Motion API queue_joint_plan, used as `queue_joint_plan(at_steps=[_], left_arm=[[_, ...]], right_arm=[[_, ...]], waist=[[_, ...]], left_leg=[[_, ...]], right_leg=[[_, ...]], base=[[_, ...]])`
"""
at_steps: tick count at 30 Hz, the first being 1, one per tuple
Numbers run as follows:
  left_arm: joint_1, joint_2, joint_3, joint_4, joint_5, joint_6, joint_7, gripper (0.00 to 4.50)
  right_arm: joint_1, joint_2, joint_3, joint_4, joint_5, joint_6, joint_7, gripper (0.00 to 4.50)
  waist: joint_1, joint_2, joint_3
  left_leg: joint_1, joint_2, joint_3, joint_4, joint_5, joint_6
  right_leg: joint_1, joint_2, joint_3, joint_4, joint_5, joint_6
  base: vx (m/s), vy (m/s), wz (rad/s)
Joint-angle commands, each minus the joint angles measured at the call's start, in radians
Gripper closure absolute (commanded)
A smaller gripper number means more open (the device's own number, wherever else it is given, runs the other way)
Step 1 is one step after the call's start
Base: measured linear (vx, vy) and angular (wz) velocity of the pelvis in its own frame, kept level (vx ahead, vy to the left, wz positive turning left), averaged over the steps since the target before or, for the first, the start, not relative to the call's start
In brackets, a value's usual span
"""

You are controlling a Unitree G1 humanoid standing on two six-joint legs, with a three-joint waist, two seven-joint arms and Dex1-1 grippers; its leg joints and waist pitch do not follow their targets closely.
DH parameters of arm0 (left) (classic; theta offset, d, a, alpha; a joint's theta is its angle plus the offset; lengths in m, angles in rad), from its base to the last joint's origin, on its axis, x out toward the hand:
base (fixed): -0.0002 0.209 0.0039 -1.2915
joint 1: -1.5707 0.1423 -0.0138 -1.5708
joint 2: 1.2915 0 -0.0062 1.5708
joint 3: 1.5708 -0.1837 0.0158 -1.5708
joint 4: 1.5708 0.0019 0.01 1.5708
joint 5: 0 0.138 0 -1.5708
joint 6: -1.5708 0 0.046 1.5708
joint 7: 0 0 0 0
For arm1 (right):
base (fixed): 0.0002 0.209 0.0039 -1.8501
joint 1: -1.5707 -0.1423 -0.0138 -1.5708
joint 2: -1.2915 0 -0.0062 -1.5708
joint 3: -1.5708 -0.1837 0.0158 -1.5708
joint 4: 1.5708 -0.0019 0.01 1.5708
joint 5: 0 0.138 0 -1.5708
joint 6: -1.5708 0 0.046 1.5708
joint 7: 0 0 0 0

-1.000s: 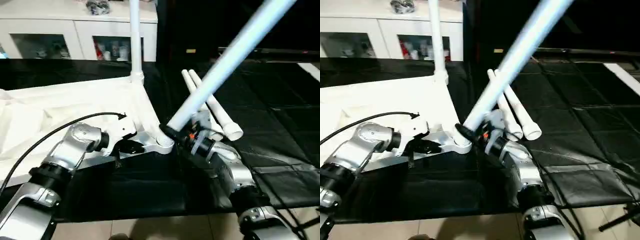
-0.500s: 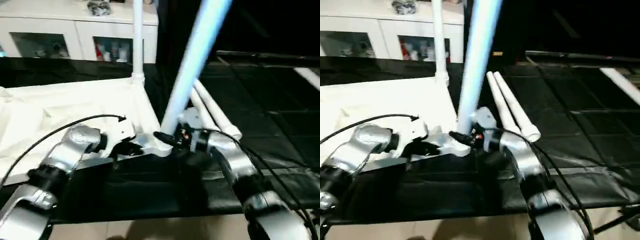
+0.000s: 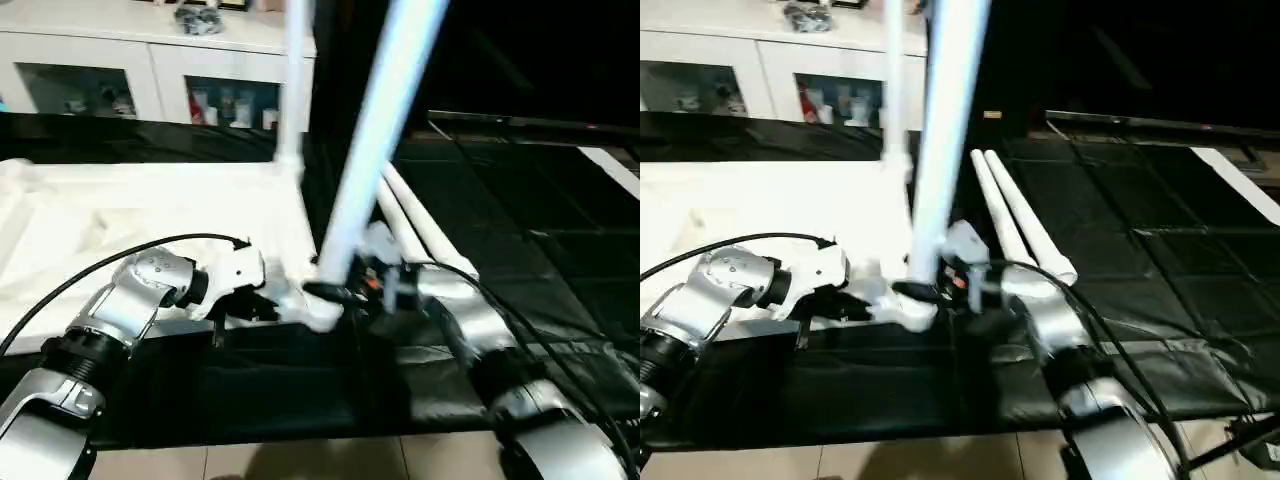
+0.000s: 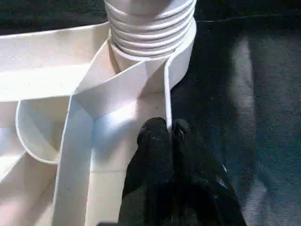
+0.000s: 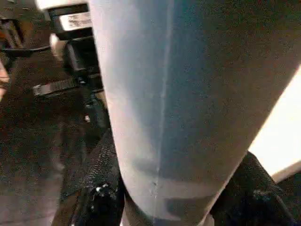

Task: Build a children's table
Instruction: Insert table leg to table base, then rotate leg to tighten

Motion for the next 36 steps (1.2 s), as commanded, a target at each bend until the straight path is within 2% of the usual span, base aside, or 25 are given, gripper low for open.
queue_joint_plan(at_steps=[1,5,10,13,17,18,19,20,21,22,23,24,25,26,27,28,29,30,31,32,33,34,36], left_arm=[[-0.041,-0.005,-0.016,-0.029,0.007,-0.009,-0.016,4.5],[-0.056,-0.01,-0.024,0.004,0.029,-0.014,-0.019,4.5],[-0.068,-0.015,-0.019,0.038,0.047,-0.019,-0.003,4.5],[-0.072,-0.017,-0.009,0.051,0.047,-0.005,0.009,4.5],[-0.071,-0.018,0.023,0.053,0.034,0.045,0.047,4.5],[-0.064,-0.015,0.042,0.036,0.024,0.078,0.07,4.5],[-0.058,-0.014,0.056,0.022,0.017,0.102,0.087,4.5],[-0.056,-0.013,0.063,0.015,0.014,0.114,0.096,4.5],[-0.04,-0.005,0.076,-0.021,0.012,0.146,0.114,4.5],[-0.028,-0.001,0.084,-0.045,0.011,0.167,0.125,4.5],[-0.01,0.005,0.099,-0.087,0.006,0.206,0.141,4.5],[0.007,0.007,0.113,-0.127,0.0,0.245,0.158,4.5],[0.016,0.006,0.121,-0.15,-0.002,0.269,0.169,4.5],[0.047,-0.009,0.148,-0.237,-0.008,0.366,0.214,4.5],[0.06,-0.023,0.161,-0.277,-0.009,0.416,0.241,4.5],[0.06,-0.023,0.161,-0.277,-0.009,0.416,0.241,4.5],[0.073,-0.041,0.172,-0.321,-0.009,0.466,0.269,4.5],[0.084,-0.064,0.179,-0.362,-0.006,0.517,0.296,4.5],[0.091,-0.09,0.179,-0.395,0.001,0.556,0.319,4.5],[0.095,-0.114,0.176,-0.423,0.007,0.59,0.34,4.5],[0.094,-0.132,0.167,-0.443,0.012,0.616,0.359,4.5],[0.094,-0.146,0.161,-0.454,0.013,0.629,0.368,4.5],[0.091,-0.165,0.15,-0.463,0.012,0.644,0.388,4.5]], right_arm=[[0.067,-0.002,0.071,0.041,-0.031,0.055,0.084,2.57],[0.083,-0.001,0.08,0.03,-0.031,0.054,0.092,2.57],[0.089,0.006,0.079,0.023,-0.032,0.055,0.081,2.57],[0.092,0.011,0.071,0.021,-0.031,0.051,0.057,2.57],[0.085,0.032,0.031,0.051,-0.044,0.025,-0.039,2.57],[0.07,0.045,0.011,0.078,-0.054,0.006,-0.114,2.57],[0.058,0.054,-0.003,0.1,-0.061,-0.011,-0.17,2.57],[0.052,0.058,-0.011,0.111,-0.064,-0.019,-0.199,2.57],[0.033,0.073,-0.03,0.138,-0.061,-0.01,-0.254,2.57],[0.021,0.082,-0.041,0.154,-0.059,-0.004,-0.287,2.57],[0.004,0.096,-0.053,0.177,-0.059,0.001,-0.333,2.57],[-0.013,0.108,-0.062,0.199,-0.06,0.004,-0.375,2.57],[-0.023,0.116,-0.066,0.212,-0.061,0.006,-0.398,2.57],[-0.063,0.146,-0.078,0.261,-0.064,0.014,-0.483,2.57],[-0.083,0.159,-0.081,0.284,-0.067,0.019,-0.526,2.57],[-0.083,0.159,-0.081,0.284,-0.067,0.019,-0.526,2.57],[-0.104,0.174,-0.09,0.309,-0.068,0.032,-0.576,2.57],[-0.125,0.188,-0.099,0.335,-0.067,0.049,-0.626,2.57],[-0.143,0.198,-0.106,0.356,-0.067,0.063,-0.671,2.57],[-0.159,0.205,-0.113,0.376,-0.067,0.074,-0.708,2.57],[-0.171,0.212,-0.12,0.394,-0.066,0.078,-0.728,2.57],[-0.176,0.214,-0.116,0.399,-0.073,0.077,-0.734,2.57],[-0.187,0.219,-0.11,0.416,-0.08,0.071,-0.737,2.57]], waist=[[-0.006,0.033,-0.045],[-0.003,0.033,-0.044],[-0.001,0.036,-0.043],[-0.001,0.038,-0.042],[-0.003,0.039,-0.035],[-0.008,0.038,-0.03],[-0.015,0.039,-0.023],[-0.02,0.045,-0.024],[-0.04,0.041,-0.028],[-0.039,0.061,-0.03],[-0.052,0.078,-0.028],[-0.026,0.084,-0.026],[-0.016,0.084,-0.019],[-0.035,0.022,-0.027],[-0.02,0.015,-0.029],[-0.02,0.015,-0.029],[-0.009,0.017,-0.038],[-0.015,0.019,-0.041],[-0.02,0.018,-0.043],[-0.026,0.028,-0.039],[-0.025,0.03,-0.038],[-0.025,0.027,-0.037],[-0.021,0.02,-0.036]], left_leg=[[0.019,0.052,-0.027,-0.086,-0.425,-0.035],[0.025,0.051,-0.029,-0.086,-0.451,-0.038],[0.026,0.051,-0.031,-0.086,-0.463,-0.04],[0.027,0.05,-0.031,-0.086,-0.474,-0.04],[0.034,0.048,-0.035,-0.085,-0.511,-0.042],[0.042,0.045,-0.038,-0.081,-0.543,-0.044],[0.062,0.04,-0.04,-0.068,-0.585,-0.045],[0.074,0.039,-0.042,-0.062,-0.604,-0.047],[0.056,0.044,-0.052,-0.071,-0.616,-0.047],[0.053,0.059,-0.059,-0.082,-0.646,-0.055],[0.0,0.098,-0.079,-0.141,-0.752,-0.071],[-0.048,0.108,-0.064,-0.204,-0.871,-0.083],[-0.033,0.098,-0.037,-0.223,-0.886,-0.089],[0.026,0.056,-0.043,-0.15,-0.772,-0.108],[0.022,0.023,-0.05,-0.016,-0.355,-0.055],[0.022,0.023,-0.05,-0.016,-0.355,-0.055],[-0.034,0.033,-0.051,-0.054,-0.181,-0.042],[-0.048,0.043,-0.047,-0.082,-0.133,-0.067],[-0.038,0.051,-0.048,-0.089,-0.143,-0.082],[-0.017,0.054,-0.044,-0.092,-0.227,-0.089],[-0.008,0.049,-0.037,-0.084,-0.287,-0.088],[-0.009,0.048,-0.036,-0.084,-0.297,-0.083],[-0.005,0.046,-0.033,-0.084,-0.306,-0.067]], right_leg=[[0.025,-0.087,0.062,-0.095,-0.488,-0.119],[0.022,-0.088,0.06,-0.103,-0.531,-0.108],[0.021,-0.09,0.059,-0.105,-0.545,-0.107],[0.02,-0.09,0.058,-0.109,-0.564,-0.101],[0.013,-0.094,0.052,-0.122,-0.654,-0.075],[0.009,-0.094,0.043,-0.132,-0.716,-0.054],[-0.004,-0.095,0.021,-0.158,-0.804,-0.025],[-0.005,-0.094,0.005,-0.168,-0.818,-0.016],[0.025,-0.093,-0.029,-0.172,-0.788,0.002],[0.042,-0.095,-0.036,-0.161,-0.738,-0.007],[0.094,-0.077,-0.026,-0.069,-0.537,-0.044],[0.12,-0.038,-0.012,0.064,-0.267,-0.075],[0.088,-0.024,-0.002,0.081,-0.215,-0.082],[0.036,-0.071,0.058,-0.009,-0.481,-0.09],[0.015,-0.175,0.081,-0.126,-0.876,-0.044],[0.015,-0.175,0.081,-0.126,-0.876,-0.044],[0.061,-0.154,0.07,-0.103,-0.784,-0.034],[0.064,-0.106,0.049,-0.073,-0.557,-0.064],[0.059,-0.095,0.045,-0.058,-0.466,-0.086],[0.042,-0.083,0.048,-0.054,-0.387,-0.13],[0.037,-0.085,0.055,-0.059,-0.382,-0.149],[0.04,-0.086,0.056,-0.062,-0.385,-0.151],[0.041,-0.083,0.056,-0.069,-0.403,-0.133]], base=[[0.0,0.0,0.0],[0.0,0.0,0.0],[0.0,0.0,0.0],[0.0,0.0,0.0],[0.0,0.0,0.0],[0.0,0.0,0.0],[0.0,0.0,0.0],[0.0,0.0,0.0],[-0.053,0.013,-0.08],[-0.076,0.033,-0.21],[-0.076,0.033,-0.21],[-0.091,0.012,-0.07],[0.003,-0.072,0.05],[0.003,-0.072,0.05],[0.013,-0.108,-0.12],[0.009,-0.056,-0.31],[0.009,-0.056,-0.31],[0.055,-0.017,-0.34],[0.0,0.0,0.0],[0.0,0.0,0.0],[0.0,0.0,0.0],[0.0,0.0,0.0],[0.0,0.0,0.0]])
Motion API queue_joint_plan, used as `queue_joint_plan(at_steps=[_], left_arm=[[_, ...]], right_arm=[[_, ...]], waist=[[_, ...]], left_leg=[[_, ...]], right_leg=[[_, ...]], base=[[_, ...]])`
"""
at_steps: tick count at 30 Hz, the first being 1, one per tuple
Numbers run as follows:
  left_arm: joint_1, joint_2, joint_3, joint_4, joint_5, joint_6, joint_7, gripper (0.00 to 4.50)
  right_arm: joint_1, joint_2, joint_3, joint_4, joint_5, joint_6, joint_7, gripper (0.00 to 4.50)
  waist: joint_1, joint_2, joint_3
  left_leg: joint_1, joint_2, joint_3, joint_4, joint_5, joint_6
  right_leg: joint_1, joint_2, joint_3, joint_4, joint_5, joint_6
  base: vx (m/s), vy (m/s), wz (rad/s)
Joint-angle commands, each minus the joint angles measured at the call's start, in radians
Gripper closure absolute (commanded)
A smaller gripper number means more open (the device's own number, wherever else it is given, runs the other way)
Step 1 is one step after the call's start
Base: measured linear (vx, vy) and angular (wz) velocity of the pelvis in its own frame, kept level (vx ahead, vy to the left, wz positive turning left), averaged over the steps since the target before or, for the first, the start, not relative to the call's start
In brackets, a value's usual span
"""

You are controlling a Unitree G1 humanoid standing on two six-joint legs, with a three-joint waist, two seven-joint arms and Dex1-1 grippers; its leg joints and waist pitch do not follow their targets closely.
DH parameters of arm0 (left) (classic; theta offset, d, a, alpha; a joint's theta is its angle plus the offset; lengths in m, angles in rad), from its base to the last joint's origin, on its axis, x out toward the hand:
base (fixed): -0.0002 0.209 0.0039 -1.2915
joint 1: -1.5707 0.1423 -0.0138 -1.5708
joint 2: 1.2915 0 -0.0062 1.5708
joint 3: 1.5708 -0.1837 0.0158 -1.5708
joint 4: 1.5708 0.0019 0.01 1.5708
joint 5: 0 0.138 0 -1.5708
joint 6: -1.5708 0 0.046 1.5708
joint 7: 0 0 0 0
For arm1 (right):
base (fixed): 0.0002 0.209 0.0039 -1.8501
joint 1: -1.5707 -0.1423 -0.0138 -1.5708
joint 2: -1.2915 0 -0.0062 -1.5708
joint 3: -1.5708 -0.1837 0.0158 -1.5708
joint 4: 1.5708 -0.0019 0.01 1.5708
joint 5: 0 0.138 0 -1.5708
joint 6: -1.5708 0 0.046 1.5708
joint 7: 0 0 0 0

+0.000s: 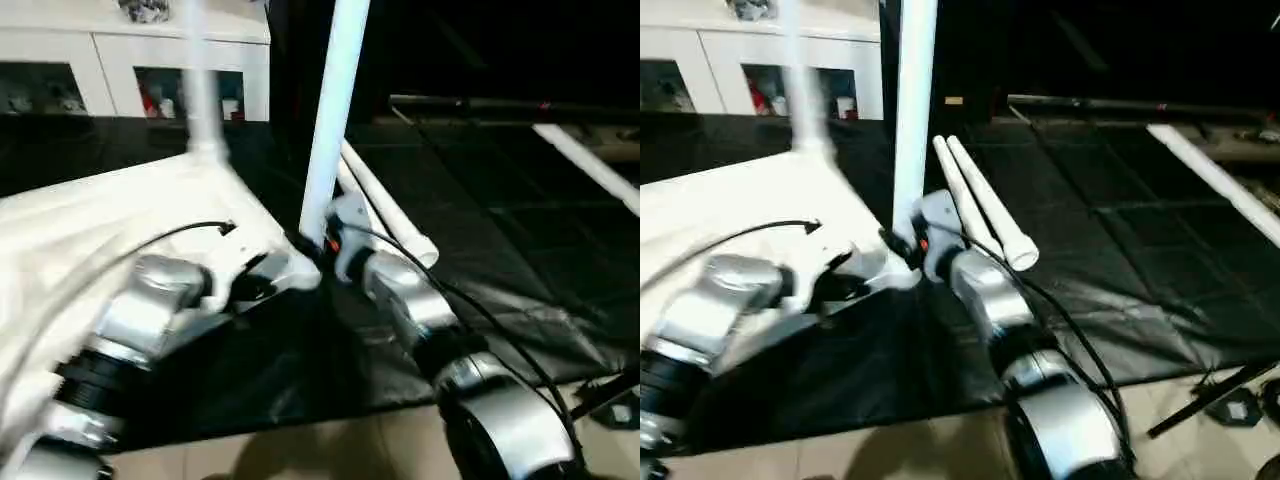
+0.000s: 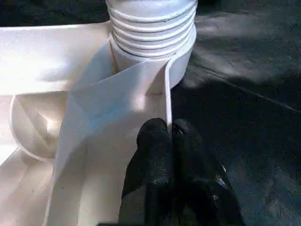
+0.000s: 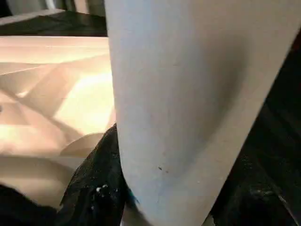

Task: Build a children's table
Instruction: Rotate leg to tighten

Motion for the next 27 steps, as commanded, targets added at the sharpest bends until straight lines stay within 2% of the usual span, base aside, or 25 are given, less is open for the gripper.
queue_joint_plan(at_steps=[1,2,3,5,6,7,10,12,14,15,17,18,19,20,21,22,25,26,27], left_arm=[[-0.023,-0.022,-0.014,-0.085,-0.033,-0.006,-0.028,4.5],[-0.026,-0.022,-0.022,-0.072,-0.023,-0.015,-0.01,4.5],[-0.028,-0.015,-0.027,-0.057,-0.012,-0.028,-0.002,4.5],[-0.029,-0.007,-0.03,-0.045,-0.002,-0.037,0.006,4.5],[-0.027,0.0,-0.03,-0.052,0.008,-0.021,0.02,4.5],[-0.025,0.002,-0.029,-0.06,0.012,-0.007,0.028,4.5],[-0.025,0.006,-0.026,-0.06,0.015,0.001,0.037,4.5],[-0.024,0.01,-0.025,-0.055,0.016,-0.01,0.038,4.5],[-0.023,0.015,-0.025,-0.042,0.015,-0.033,0.037,4.5],[-0.024,0.017,-0.026,-0.033,0.015,-0.049,0.036,4.5],[-0.024,0.022,-0.029,-0.017,0.015,-0.079,0.033,4.5],[-0.025,0.029,-0.032,0.001,0.018,-0.108,0.026,4.5],[-0.026,0.033,-0.035,0.008,0.02,-0.119,0.023,4.5],[-0.028,0.038,-0.038,0.019,0.022,-0.136,0.018,4.5],[-0.032,0.046,-0.046,0.04,0.026,-0.159,0.013,4.5],[-0.032,0.046,-0.046,0.04,0.026,-0.159,0.013,4.5],[-0.037,0.054,-0.054,0.067,0.031,-0.188,0.004,4.5],[-0.045,0.061,-0.06,0.096,0.033,-0.221,-0.01,4.5],[-0.047,0.063,-0.063,0.107,0.032,-0.235,-0.015,4.5]], right_arm=[[0.037,-0.019,-0.004,0.115,-0.035,0.071,-0.056,2.57],[0.031,-0.015,-0.003,0.127,-0.035,0.067,-0.052,2.57],[0.03,-0.016,0.0,0.13,-0.039,0.063,-0.049,2.57],[0.03,-0.016,0.003,0.135,-0.042,0.058,-0.047,2.57],[0.025,-0.013,0.003,0.149,-0.044,0.05,-0.055,2.57],[0.02,-0.01,-0.001,0.158,-0.044,0.048,-0.059,2.57],[0.015,-0.004,-0.018,0.169,-0.031,0.059,-0.044,2.57],[0.014,0.001,-0.029,0.169,-0.021,0.062,-0.03,1.87],[0.013,0.004,-0.036,0.17,-0.012,0.058,-0.018,1.85],[0.012,0.005,-0.039,0.171,-0.01,0.051,-0.015,1.6],[0.011,0.005,-0.044,0.171,-0.007,0.04,-0.015,1.47],[0.012,0.002,-0.049,0.167,-0.005,0.029,-0.014,1.4],[0.012,0.0,-0.05,0.167,-0.004,0.022,-0.013,1.36],[0.013,-0.004,-0.054,0.164,0.001,0.015,-0.003,1.27],[0.019,-0.012,-0.064,0.155,0.007,0.0,0.026,1.14],[0.019,-0.012,-0.064,0.155,0.007,0.0,0.026,1.02],[0.042,-0.029,-0.073,0.119,0.019,-0.018,0.083,0.79],[0.092,-0.057,-0.068,0.042,0.037,-0.035,0.18,0.79],[0.109,-0.067,-0.066,0.017,0.041,-0.039,0.213,0.79]], waist=[[-0.001,0.032,-0.051],[0.0,0.032,-0.055],[0.0,0.035,-0.054],[0.0,0.036,-0.054],[-0.002,0.036,-0.053],[-0.001,0.04,-0.051],[-0.002,0.038,-0.049],[0.0,0.04,-0.049],[-0.001,0.041,-0.05],[-0.001,0.041,-0.051],[-0.001,0.041,-0.052],[0.0,0.045,-0.052],[0.001,0.044,-0.052],[0.004,0.047,-0.054],[0.004,0.047,-0.054],[0.004,0.047,-0.054],[0.008,0.048,-0.053],[0.009,0.059,-0.053],[0.011,0.055,-0.054]], left_leg=[[-0.002,0.029,-0.003,-0.069,-0.316,-0.031],[-0.002,0.029,-0.001,-0.072,-0.29,-0.022],[0.002,0.032,-0.001,-0.076,-0.281,-0.019],[0.002,0.032,-0.002,-0.076,-0.285,-0.02],[0.005,0.033,-0.001,-0.077,-0.301,-0.025],[0.006,0.031,-0.002,-0.077,-0.314,-0.027],[0.01,0.03,-0.002,-0.075,-0.347,-0.03],[0.01,0.03,-0.003,-0.076,-0.346,-0.028],[0.007,0.031,-0.004,-0.077,-0.332,-0.028],[0.006,0.032,-0.003,-0.076,-0.323,-0.028],[0.006,0.033,-0.004,-0.078,-0.323,-0.028],[0.008,0.032,-0.002,-0.077,-0.319,-0.026],[0.008,0.031,-0.001,-0.076,-0.312,-0.024],[0.009,0.032,0.001,-0.075,-0.297,-0.024],[0.005,0.031,0.002,-0.075,-0.28,-0.019],[0.005,0.031,0.002,-0.075,-0.28,-0.019],[0.004,0.029,0.005,-0.072,-0.255,-0.006],[0.001,0.029,0.004,-0.073,-0.249,-0.001],[0.002,0.032,0.004,-0.073,-0.247,0.001]], right_leg=[[0.037,-0.087,0.079,-0.117,-0.346,-0.119],[0.043,-0.085,0.079,-0.116,-0.31,-0.115],[0.042,-0.082,0.079,-0.116,-0.271,-0.123],[0.041,-0.081,0.08,-0.116,-0.263,-0.125],[0.041,-0.081,0.084,-0.115,-0.264,-0.132],[0.041,-0.081,0.084,-0.117,-0.284,-0.132],[0.036,-0.081,0.087,-0.124,-0.342,-0.124],[0.036,-0.082,0.088,-0.128,-0.366,-0.112],[0.038,-0.08,0.088,-0.125,-0.342,-0.117],[0.038,-0.08,0.089,-0.122,-0.309,-0.126],[0.039,-0.077,0.088,-0.119,-0.291,-0.132],[0.039,-0.079,0.09,-0.118,-0.274,-0.14],[0.039,-0.079,0.091,-0.119,-0.267,-0.143],[0.04,-0.08,0.093,-0.117,-0.24,-0.152],[0.044,-0.078,0.092,-0.112,-0.203,-0.158],[0.044,-0.078,0.092,-0.112,-0.203,-0.158],[0.047,-0.078,0.092,-0.113,-0.192,-0.158],[0.051,-0.077,0.092,-0.115,-0.188,-0.155],[0.052,-0.078,0.092,-0.115,-0.177,-0.151]], base=[[0.0,0.0,0.0],[0.0,0.0,0.0],[0.0,0.0,0.0],[0.0,0.0,0.0],[0.0,0.0,0.0],[0.0,0.0,0.0],[0.0,0.0,0.0],[0.0,0.0,0.0],[0.0,0.0,0.0],[0.0,0.0,0.0],[0.0,0.0,0.0],[0.0,0.0,0.0],[0.0,0.0,0.0],[0.0,0.0,0.0],[0.0,0.0,0.0],[0.0,0.0,0.0],[0.0,0.0,0.0],[0.0,0.0,0.0],[0.0,0.0,0.0]])
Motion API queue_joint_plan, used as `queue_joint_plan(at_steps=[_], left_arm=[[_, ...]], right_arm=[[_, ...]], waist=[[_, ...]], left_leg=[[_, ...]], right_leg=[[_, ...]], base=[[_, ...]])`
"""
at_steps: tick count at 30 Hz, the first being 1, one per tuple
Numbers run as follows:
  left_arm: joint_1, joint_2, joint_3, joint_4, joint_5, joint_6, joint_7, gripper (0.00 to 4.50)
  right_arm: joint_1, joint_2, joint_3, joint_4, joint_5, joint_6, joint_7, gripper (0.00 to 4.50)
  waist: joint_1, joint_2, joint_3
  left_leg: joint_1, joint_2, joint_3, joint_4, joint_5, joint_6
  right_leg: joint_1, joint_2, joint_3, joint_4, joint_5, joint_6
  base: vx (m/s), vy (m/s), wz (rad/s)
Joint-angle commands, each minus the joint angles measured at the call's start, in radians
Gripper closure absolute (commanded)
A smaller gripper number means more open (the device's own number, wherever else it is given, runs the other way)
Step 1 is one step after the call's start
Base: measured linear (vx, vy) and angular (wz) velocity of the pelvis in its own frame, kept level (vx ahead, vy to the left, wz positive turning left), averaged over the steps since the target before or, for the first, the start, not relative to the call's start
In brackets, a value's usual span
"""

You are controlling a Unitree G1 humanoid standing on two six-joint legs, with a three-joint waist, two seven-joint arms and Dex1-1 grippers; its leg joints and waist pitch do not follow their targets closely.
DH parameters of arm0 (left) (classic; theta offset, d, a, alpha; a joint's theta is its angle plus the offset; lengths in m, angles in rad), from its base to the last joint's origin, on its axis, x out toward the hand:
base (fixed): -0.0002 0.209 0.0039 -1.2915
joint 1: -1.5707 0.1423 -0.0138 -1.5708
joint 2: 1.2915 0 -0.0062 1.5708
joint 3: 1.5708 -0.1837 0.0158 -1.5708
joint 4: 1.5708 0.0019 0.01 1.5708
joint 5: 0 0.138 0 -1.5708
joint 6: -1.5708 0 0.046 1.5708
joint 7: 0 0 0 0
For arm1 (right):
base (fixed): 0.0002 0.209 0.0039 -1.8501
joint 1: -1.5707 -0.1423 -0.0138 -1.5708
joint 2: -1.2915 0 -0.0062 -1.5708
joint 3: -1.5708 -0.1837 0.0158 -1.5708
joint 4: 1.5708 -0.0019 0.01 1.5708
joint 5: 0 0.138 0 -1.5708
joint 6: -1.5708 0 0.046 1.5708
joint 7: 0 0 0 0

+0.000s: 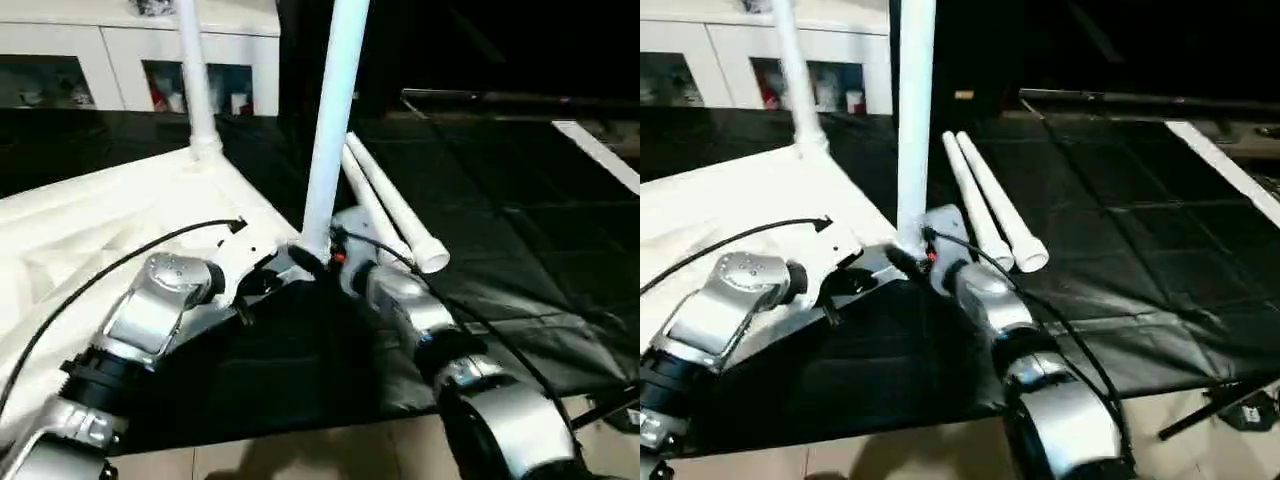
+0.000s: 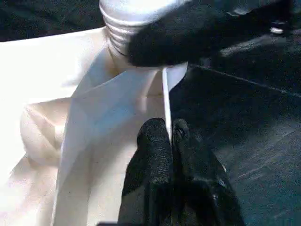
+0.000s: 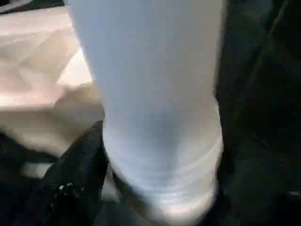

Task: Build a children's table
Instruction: Rotate leg to tighten

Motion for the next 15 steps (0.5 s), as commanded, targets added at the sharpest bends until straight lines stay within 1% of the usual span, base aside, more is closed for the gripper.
queue_joint_plan(at_steps=[1,2,3,4,5,6,7,8,9,10,11,12,13,14,15], left_arm=[[-0.02,0.016,-0.013,0.029,0.017,-0.042,-0.01,4.5],[-0.023,0.013,-0.01,0.041,0.007,-0.054,-0.021,4.5],[-0.027,0.012,-0.01,0.054,0.001,-0.072,-0.034,4.5],[-0.03,0.012,-0.013,0.065,-0.002,-0.094,-0.045,4.5],[-0.034,0.017,-0.023,0.09,-0.004,-0.134,-0.073,4.5],[-0.035,0.021,-0.03,0.102,-0.004,-0.168,-0.091,4.5],[-0.035,0.021,-0.03,0.102,-0.004,-0.168,-0.091,4.5],[-0.036,0.026,-0.039,0.119,-0.008,-0.201,-0.118,4.5],[-0.033,0.031,-0.046,0.125,-0.016,-0.234,-0.149,4.5],[-0.033,0.031,-0.046,0.125,-0.016,-0.234,-0.149,4.5],[-0.032,0.036,-0.052,0.129,-0.022,-0.242,-0.174,4.5],[-0.033,0.048,-0.067,0.143,-0.024,-0.285,-0.214,4.5],[-0.032,0.054,-0.071,0.146,-0.025,-0.296,-0.228,4.5],[-0.032,0.057,-0.074,0.148,-0.025,-0.305,-0.237,4.5],[-0.034,0.063,-0.08,0.156,-0.023,-0.32,-0.252,4.5]], right_arm=[[0.037,-0.033,-0.006,-0.046,0.014,-0.005,0.081,0.49],[0.062,-0.048,-0.004,-0.086,0.023,-0.004,0.118,0.49],[0.086,-0.066,-0.002,-0.125,0.032,0.001,0.151,0.44],[0.103,-0.08,0.0,-0.155,0.039,0.004,0.175,0.44],[0.136,-0.111,0.003,-0.217,0.051,0.013,0.22,0.2],[0.154,-0.13,0.005,-0.255,0.058,0.021,0.246,0.2],[0.154,-0.13,0.005,-0.255,0.058,0.021,0.246,0.04],[0.172,-0.154,0.008,-0.302,0.07,0.031,0.28,0.01],[0.182,-0.174,0.016,-0.335,0.073,0.03,0.313,0.01],[0.182,-0.174,0.016,-0.335,0.073,0.03,0.313,0.01],[0.187,-0.193,0.024,-0.36,0.074,0.033,0.34,0.01],[0.194,-0.226,0.037,-0.402,0.07,0.045,0.386,0.01],[0.192,-0.238,0.045,-0.41,0.062,0.044,0.398,0.01],[0.191,-0.247,0.05,-0.414,0.056,0.042,0.408,0.01],[0.188,-0.267,0.061,-0.422,0.041,0.036,0.429,0.01]], waist=[[0.0,0.034,-0.069],[-0.001,0.042,-0.068],[-0.001,0.043,-0.068],[-0.003,0.04,-0.07],[-0.002,0.042,-0.068],[0.0,0.044,-0.068],[0.001,0.042,-0.069],[0.0,0.041,-0.068],[0.003,0.046,-0.068],[0.004,0.044,-0.067],[0.004,0.042,-0.069],[0.006,0.042,-0.068],[0.007,0.042,-0.068],[0.01,0.043,-0.069],[0.013,0.042,-0.069]], left_leg=[[-0.001,0.032,0.001,-0.063,-0.222,0.005],[-0.003,0.03,0.0,-0.063,-0.218,0.007],[0.0,0.03,0.003,-0.061,-0.217,0.013],[-0.002,0.031,0.002,-0.06,-0.208,0.013],[-0.004,0.027,0.003,-0.06,-0.204,0.02],[-0.002,0.027,0.004,-0.058,-0.206,0.027],[-0.002,0.028,0.003,-0.058,-0.198,0.03],[-0.003,0.028,0.003,-0.059,-0.197,0.03],[-0.001,0.027,0.005,-0.056,-0.197,0.031],[-0.002,0.027,0.005,-0.056,-0.194,0.035],[-0.001,0.028,0.006,-0.057,-0.186,0.035],[-0.002,0.027,0.006,-0.055,-0.179,0.041],[-0.003,0.026,0.007,-0.054,-0.175,0.044],[-0.001,0.028,0.007,-0.054,-0.169,0.046],[0.002,0.029,0.009,-0.054,-0.164,0.045]], right_leg=[[0.054,-0.089,0.076,-0.093,-0.145,-0.154],[0.055,-0.089,0.076,-0.091,-0.131,-0.161],[0.053,-0.087,0.076,-0.095,-0.111,-0.165],[0.056,-0.088,0.076,-0.089,-0.095,-0.173],[0.058,-0.086,0.075,-0.094,-0.092,-0.178],[0.058,-0.087,0.076,-0.094,-0.094,-0.176],[0.06,-0.086,0.075,-0.091,-0.095,-0.176],[0.06,-0.087,0.075,-0.093,-0.103,-0.177],[0.058,-0.087,0.076,-0.095,-0.113,-0.174],[0.06,-0.088,0.076,-0.097,-0.115,-0.172],[0.059,-0.087,0.076,-0.094,-0.107,-0.177],[0.059,-0.087,0.075,-0.095,-0.107,-0.178],[0.06,-0.086,0.075,-0.094,-0.103,-0.176],[0.058,-0.086,0.076,-0.093,-0.097,-0.176],[0.056,-0.087,0.076,-0.091,-0.091,-0.18]], base=[[0.0,0.0,0.0],[0.0,0.0,0.0],[0.0,0.0,0.0],[0.0,0.0,0.0],[0.0,0.0,0.0],[0.0,0.0,0.0],[0.0,0.0,0.0],[0.0,0.0,0.0],[0.0,0.0,0.0],[0.0,0.0,0.0],[0.0,0.0,0.0],[0.0,0.0,0.0],[0.0,0.0,0.0],[0.0,0.0,0.0],[0.0,0.0,0.0]])
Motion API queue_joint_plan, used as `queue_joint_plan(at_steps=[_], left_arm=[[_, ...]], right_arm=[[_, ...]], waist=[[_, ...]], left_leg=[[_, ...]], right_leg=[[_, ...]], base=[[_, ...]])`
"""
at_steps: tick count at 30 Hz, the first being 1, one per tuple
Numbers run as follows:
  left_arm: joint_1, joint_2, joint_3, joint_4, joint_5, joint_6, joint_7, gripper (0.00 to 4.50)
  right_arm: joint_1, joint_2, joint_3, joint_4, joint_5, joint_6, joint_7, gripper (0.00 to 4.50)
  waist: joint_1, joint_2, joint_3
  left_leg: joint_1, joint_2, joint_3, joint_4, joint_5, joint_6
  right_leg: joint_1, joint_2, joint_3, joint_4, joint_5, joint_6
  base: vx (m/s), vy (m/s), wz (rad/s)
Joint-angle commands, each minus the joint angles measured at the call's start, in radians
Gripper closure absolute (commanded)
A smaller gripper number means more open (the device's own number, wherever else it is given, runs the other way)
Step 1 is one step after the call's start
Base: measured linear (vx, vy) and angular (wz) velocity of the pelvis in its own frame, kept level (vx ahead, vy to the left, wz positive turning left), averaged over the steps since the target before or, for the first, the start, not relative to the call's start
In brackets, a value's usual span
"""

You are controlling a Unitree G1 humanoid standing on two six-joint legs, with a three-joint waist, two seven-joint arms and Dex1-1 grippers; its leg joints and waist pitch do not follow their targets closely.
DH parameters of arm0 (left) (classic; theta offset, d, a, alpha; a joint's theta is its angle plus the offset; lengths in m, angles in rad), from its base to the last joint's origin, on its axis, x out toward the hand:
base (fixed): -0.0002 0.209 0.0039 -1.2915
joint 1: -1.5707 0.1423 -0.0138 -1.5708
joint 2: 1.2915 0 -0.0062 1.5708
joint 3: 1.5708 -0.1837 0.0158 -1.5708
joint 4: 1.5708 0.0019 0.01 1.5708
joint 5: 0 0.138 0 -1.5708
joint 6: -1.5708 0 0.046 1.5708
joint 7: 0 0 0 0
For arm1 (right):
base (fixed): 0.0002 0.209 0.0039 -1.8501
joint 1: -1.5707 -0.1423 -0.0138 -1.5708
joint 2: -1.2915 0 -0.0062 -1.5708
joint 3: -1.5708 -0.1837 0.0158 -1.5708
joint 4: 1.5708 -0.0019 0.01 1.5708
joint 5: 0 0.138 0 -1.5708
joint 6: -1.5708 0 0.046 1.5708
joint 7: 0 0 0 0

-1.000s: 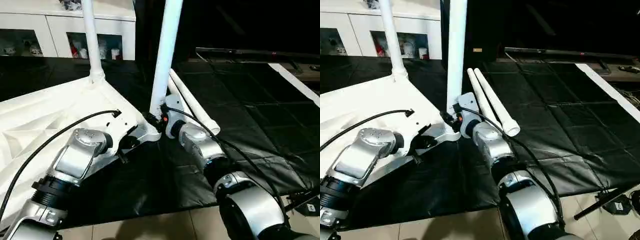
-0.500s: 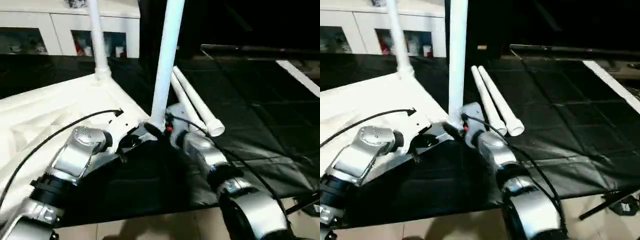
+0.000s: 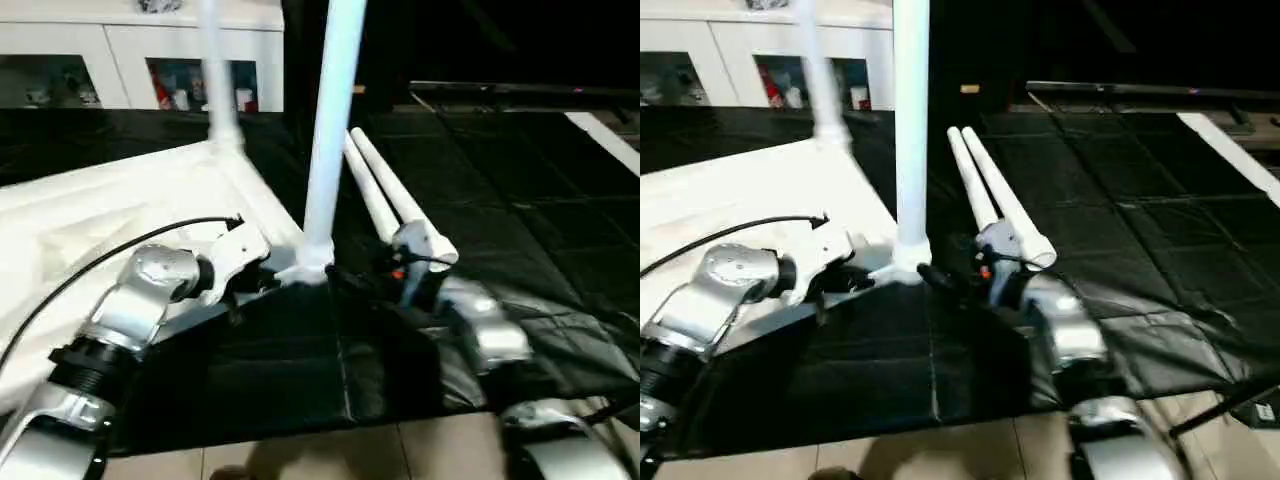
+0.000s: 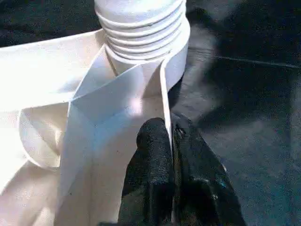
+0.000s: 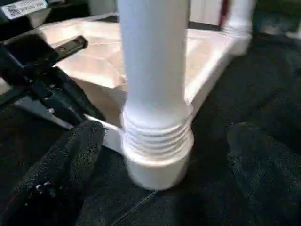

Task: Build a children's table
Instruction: Rotate leg to tighten

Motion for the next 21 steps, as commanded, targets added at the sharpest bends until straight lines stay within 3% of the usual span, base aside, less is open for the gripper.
queue_joint_plan(at_steps=[1,2,5,6,8,12,21], left_arm=[[-0.005,0.005,-0.06,0.014,0.014,-0.058,-0.065,4.5],[-0.008,0.01,-0.065,0.022,0.018,-0.074,-0.074,4.5],[-0.015,0.022,-0.079,0.05,0.021,-0.137,-0.129,4.5],[-0.017,0.032,-0.088,0.053,0.017,-0.167,-0.172,4.5],[-0.017,0.034,-0.091,0.052,0.016,-0.173,-0.182,4.5],[-0.018,0.048,-0.12,0.025,0.007,-0.223,-0.258,4.5],[-0.036,0.025,-0.133,0.025,-0.001,-0.251,-0.298,4.5]], right_arm=[[-0.006,-0.037,0.023,-0.023,-0.025,-0.004,0.056,0.01],[-0.012,-0.05,0.025,-0.021,-0.03,-0.008,0.073,0.01],[-0.026,-0.093,0.043,-0.044,-0.018,0.034,0.167,0.01],[-0.033,-0.115,0.065,-0.061,-0.011,0.064,0.236,0.01],[-0.034,-0.119,0.071,-0.066,-0.01,0.069,0.251,0.01],[-0.055,-0.116,0.109,-0.051,-0.024,0.07,0.295,0.01],[-0.054,-0.102,0.154,-0.034,-0.023,0.098,0.391,0.01]], waist=[[-0.005,0.018,-0.075],[-0.004,0.013,-0.075],[0.0,0.013,-0.076],[-0.001,0.008,-0.077],[0.0,0.011,-0.077],[0.003,0.006,-0.078],[0.022,0.007,-0.08]], left_leg=[[0.003,0.03,0.003,-0.054,-0.167,0.043],[0.002,0.028,0.005,-0.054,-0.168,0.044],[-0.001,0.027,0.006,-0.051,-0.154,0.052],[-0.002,0.028,0.006,-0.05,-0.141,0.058],[-0.002,0.03,0.006,-0.05,-0.136,0.062],[0.0,0.033,0.008,-0.05,-0.13,0.062],[0.004,0.035,0.011,-0.047,-0.124,0.057]], right_leg=[[0.054,-0.087,0.072,-0.085,-0.099,-0.182],[0.056,-0.087,0.071,-0.086,-0.109,-0.181],[0.06,-0.086,0.071,-0.083,-0.099,-0.179],[0.062,-0.085,0.071,-0.081,-0.082,-0.176],[0.06,-0.087,0.071,-0.079,-0.079,-0.177],[0.057,-0.091,0.071,-0.077,-0.091,-0.186],[0.054,-0.091,0.072,-0.073,-0.074,-0.185]], base=[[0.0,0.0,0.0],[0.0,0.0,0.0],[0.0,0.0,0.0],[0.0,0.0,0.0],[0.0,0.0,0.0],[0.0,0.0,0.0],[0.0,0.0,0.0]])
